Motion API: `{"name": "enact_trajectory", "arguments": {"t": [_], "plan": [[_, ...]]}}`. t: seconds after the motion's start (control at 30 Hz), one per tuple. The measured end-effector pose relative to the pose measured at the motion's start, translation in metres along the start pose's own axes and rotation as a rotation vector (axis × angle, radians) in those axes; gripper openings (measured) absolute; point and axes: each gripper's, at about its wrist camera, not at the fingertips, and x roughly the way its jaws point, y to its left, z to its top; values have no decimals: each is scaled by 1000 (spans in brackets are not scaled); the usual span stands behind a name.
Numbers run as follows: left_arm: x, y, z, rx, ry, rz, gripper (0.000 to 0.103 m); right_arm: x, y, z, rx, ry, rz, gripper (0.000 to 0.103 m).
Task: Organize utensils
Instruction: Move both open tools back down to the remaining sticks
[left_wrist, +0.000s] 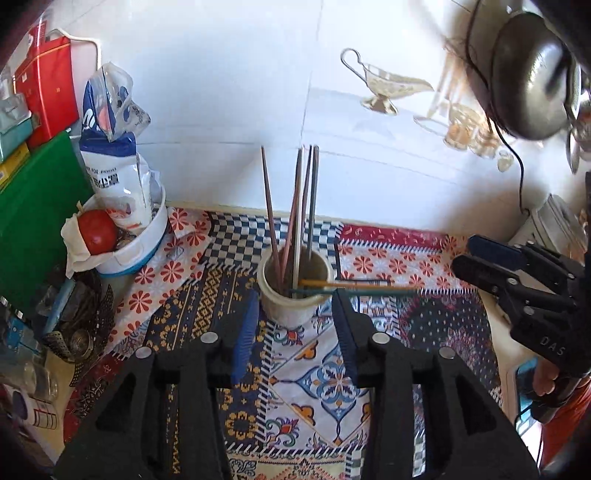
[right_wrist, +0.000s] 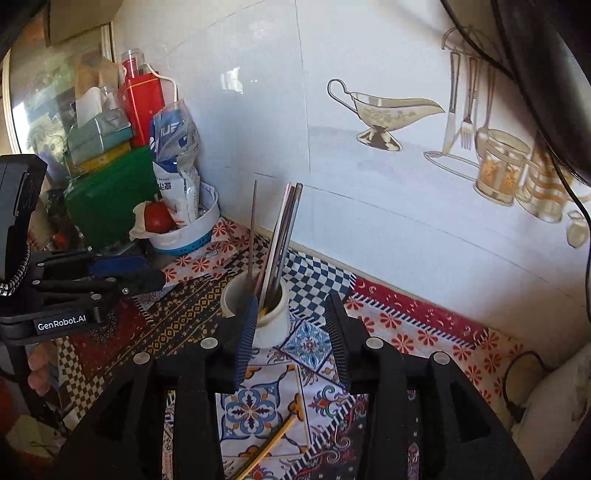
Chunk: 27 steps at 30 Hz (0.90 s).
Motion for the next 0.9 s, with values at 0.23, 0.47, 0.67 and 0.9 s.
{"name": "enact_trajectory", "arguments": {"t": [0.23, 0.47, 0.67, 0.9], "plan": [[14, -6, -39, 36, 110, -22, 41, -10, 10, -41, 38, 73, -101, 39], [37, -7, -90, 52, 239, -39, 41, 8, 17, -98, 148, 216, -143, 39], [55, -2, -133, 55, 347, -45, 41, 34, 33, -157, 197, 374, -159, 39], [63, 1, -157, 63, 407, -59, 41, 57, 53, -197, 220, 470, -147, 39]]}}
